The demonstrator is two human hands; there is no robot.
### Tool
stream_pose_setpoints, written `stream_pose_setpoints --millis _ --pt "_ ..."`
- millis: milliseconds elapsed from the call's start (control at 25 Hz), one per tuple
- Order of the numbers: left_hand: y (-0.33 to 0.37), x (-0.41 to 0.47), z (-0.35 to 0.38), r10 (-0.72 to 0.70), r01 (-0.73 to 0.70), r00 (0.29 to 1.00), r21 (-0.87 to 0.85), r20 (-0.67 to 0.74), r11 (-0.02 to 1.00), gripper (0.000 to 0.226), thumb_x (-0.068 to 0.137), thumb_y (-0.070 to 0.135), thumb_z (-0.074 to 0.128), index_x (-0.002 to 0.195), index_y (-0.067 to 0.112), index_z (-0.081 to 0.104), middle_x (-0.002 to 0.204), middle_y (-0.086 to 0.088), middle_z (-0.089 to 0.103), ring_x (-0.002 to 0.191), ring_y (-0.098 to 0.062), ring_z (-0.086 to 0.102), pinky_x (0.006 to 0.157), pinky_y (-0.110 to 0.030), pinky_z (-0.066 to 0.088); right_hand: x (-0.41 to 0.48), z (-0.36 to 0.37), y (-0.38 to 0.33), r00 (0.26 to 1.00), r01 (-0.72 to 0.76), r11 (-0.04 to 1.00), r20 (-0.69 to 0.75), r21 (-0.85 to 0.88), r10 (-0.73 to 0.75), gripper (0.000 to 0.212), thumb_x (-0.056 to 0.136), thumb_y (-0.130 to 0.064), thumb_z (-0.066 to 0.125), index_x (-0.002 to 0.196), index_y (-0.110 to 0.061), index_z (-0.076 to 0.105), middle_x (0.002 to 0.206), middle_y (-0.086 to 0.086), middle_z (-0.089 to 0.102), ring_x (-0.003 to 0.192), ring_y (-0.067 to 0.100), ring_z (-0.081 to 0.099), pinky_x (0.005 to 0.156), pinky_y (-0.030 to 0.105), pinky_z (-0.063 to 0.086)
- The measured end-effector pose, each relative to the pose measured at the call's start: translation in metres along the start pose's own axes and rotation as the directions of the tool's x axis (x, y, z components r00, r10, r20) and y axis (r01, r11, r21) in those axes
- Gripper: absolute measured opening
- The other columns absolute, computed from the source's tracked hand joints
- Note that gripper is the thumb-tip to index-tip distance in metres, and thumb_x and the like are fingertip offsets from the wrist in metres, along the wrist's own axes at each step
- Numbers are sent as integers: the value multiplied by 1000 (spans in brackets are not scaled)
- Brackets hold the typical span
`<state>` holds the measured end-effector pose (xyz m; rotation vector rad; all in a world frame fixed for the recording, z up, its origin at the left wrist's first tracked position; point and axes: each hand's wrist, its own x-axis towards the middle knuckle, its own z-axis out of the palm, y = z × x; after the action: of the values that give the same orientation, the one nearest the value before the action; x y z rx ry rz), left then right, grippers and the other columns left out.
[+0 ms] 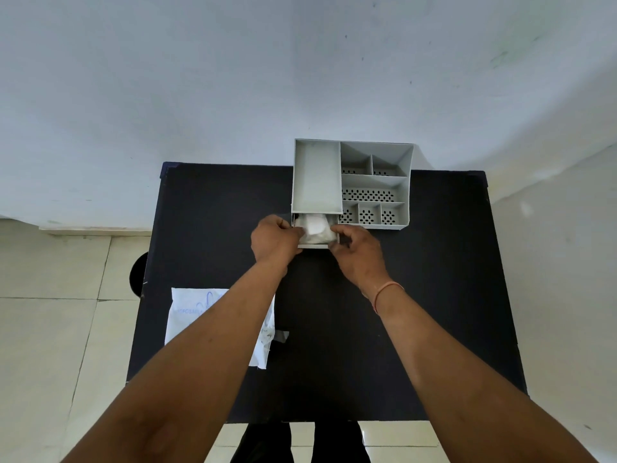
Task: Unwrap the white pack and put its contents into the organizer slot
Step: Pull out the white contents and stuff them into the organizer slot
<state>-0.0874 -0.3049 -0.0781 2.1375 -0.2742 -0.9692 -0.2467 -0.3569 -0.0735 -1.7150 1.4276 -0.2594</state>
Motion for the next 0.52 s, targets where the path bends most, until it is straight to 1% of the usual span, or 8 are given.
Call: stream_pose_setpoints --millis 120,160,200,240,280,360,440,520 --pt "3 0 -1 38 -37 999 -87 7 996 5 88 13 78 85 11 74 89 -7 78 83 -21 78 75 -42 70 4 -7 -2 996 37 998 82 -45 -33 54 86 -7 69 139 -17 65 132 5 62 110 19 62 108 33 51" --pt "1 -1 -3 106 -106 994 -46 13 993 2 88 13 75 88 14 77 89 -4 78 84 -19 77 80 -41 69 4 -7 -2 995 67 995 79 -78 -61 56 85 -5 69 139 -17 64 131 4 62 108 18 61 105 33 52" --pt "-1 -1 -6 207 -208 978 44 27 977 8 88 14 73 93 17 79 93 -1 79 87 -18 76 84 -39 67 5 -6 -1 993 107 986 58 -127 -100 55 84 -4 69 138 -17 64 128 4 62 107 18 61 103 34 53" --pt "-4 -2 -9 327 -334 943 168 68 927 15 88 16 74 100 18 82 99 -1 78 91 -17 75 88 -36 64 6 -5 0 989 148 972 30 -183 -145 52 85 -3 69 135 -16 65 124 4 64 106 20 62 102 36 54" --pt "-7 -1 -10 439 -460 888 296 138 837 23 88 17 74 109 16 82 107 -4 76 97 -19 73 90 -33 60 8 -4 1 982 184 953 10 -239 -187 46 86 -4 68 131 -15 67 121 6 65 106 23 63 100 37 54" --pt "-9 2 -11 538 -618 783 485 312 618 34 89 22 75 122 13 79 118 -11 68 109 -27 67 93 -35 56 11 -2 0 970 228 907 4 -353 -242 33 91 -10 68 123 -14 72 116 8 68 106 26 65 97 37 53" --pt "-8 5 -7 526 -645 754 591 392 485 35 94 22 70 127 11 76 125 -15 60 116 -33 62 95 -42 56 12 -2 -1 966 235 871 7 -431 -257 24 96 -20 65 117 -18 76 113 6 70 106 26 65 93 38 55" --pt "-8 8 -3 544 -646 749 601 378 471 28 100 17 63 123 9 76 123 -18 58 112 -35 62 94 -43 56 12 -4 -2 968 219 866 -14 -450 -251 23 98 -26 62 115 -25 77 109 4 72 104 26 66 89 40 57"
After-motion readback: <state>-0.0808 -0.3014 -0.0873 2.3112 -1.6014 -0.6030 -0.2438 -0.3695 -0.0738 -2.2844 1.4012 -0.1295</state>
